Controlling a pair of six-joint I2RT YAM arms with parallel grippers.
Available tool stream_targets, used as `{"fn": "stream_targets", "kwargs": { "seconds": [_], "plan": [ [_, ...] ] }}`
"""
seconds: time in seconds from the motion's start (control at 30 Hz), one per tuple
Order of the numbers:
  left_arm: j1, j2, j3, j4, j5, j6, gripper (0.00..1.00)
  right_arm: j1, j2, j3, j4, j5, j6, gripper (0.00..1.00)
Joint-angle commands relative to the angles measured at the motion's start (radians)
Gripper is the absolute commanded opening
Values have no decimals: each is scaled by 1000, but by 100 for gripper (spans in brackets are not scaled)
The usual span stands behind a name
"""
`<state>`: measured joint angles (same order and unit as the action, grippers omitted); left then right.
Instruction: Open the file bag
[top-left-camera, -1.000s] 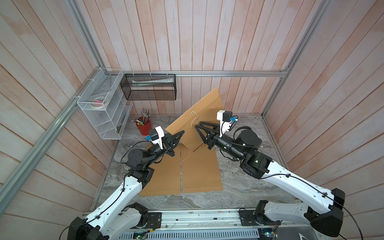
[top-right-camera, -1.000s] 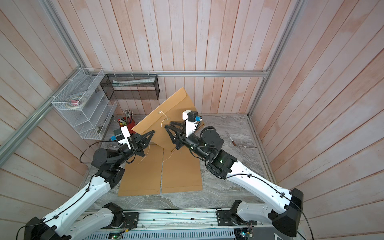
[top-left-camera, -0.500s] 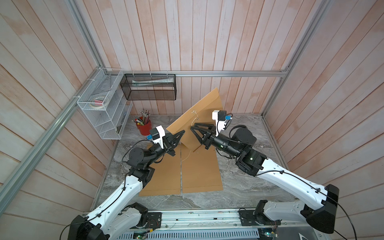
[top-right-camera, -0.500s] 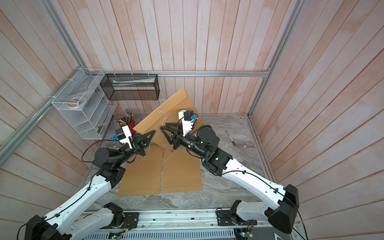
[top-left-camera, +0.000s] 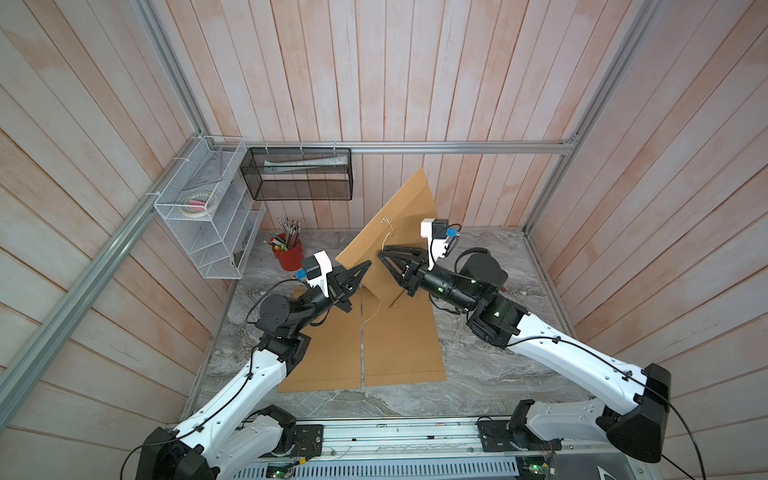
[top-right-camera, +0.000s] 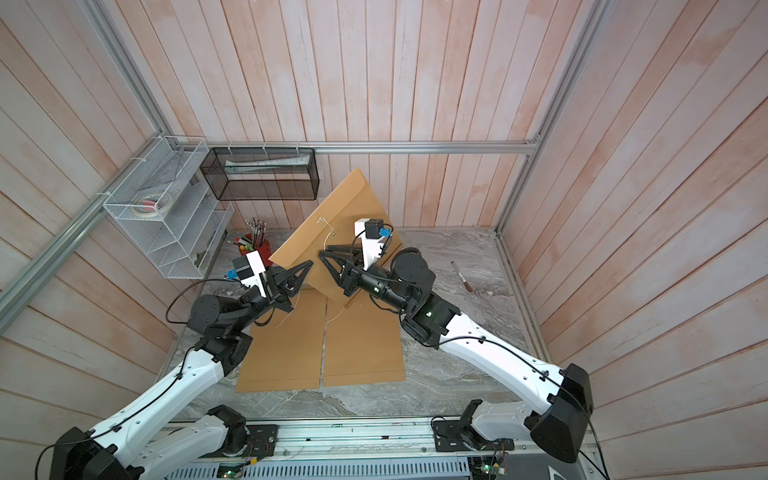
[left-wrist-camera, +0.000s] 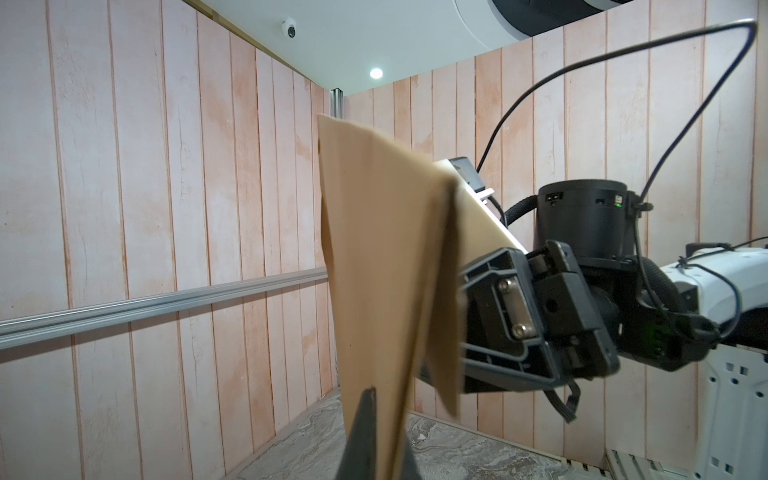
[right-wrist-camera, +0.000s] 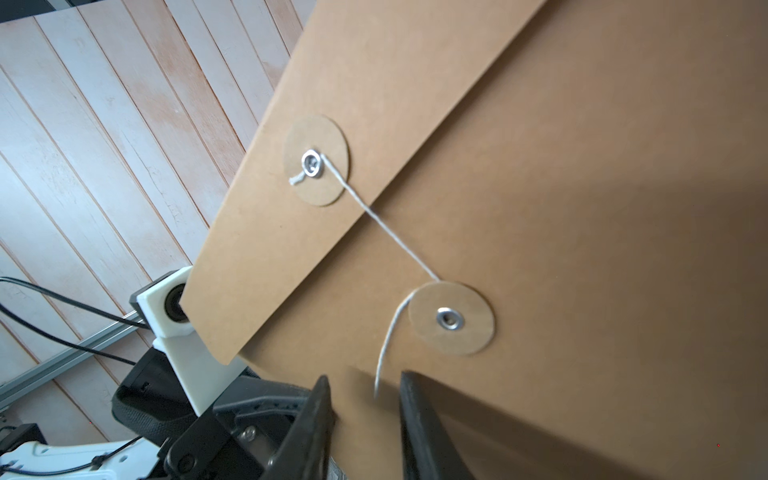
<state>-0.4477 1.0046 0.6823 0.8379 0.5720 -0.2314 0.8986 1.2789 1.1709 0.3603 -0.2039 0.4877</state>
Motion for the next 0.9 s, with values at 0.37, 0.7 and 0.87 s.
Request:
{"fn": "stream_targets", "kwargs": {
  "seconds": [0.37, 0.7, 0.87],
  "plan": [
    [-13, -6, 4, 15, 25, 26, 0, -9, 19, 37, 29, -15, 26, 18],
    [-17, -13, 5, 5, 26, 35, 0, -13, 19, 33, 31, -13, 37, 5],
    [-18, -20, -1, 1, 17, 39, 0, -15, 17, 27, 35, -13, 41, 0]
  ]
}}
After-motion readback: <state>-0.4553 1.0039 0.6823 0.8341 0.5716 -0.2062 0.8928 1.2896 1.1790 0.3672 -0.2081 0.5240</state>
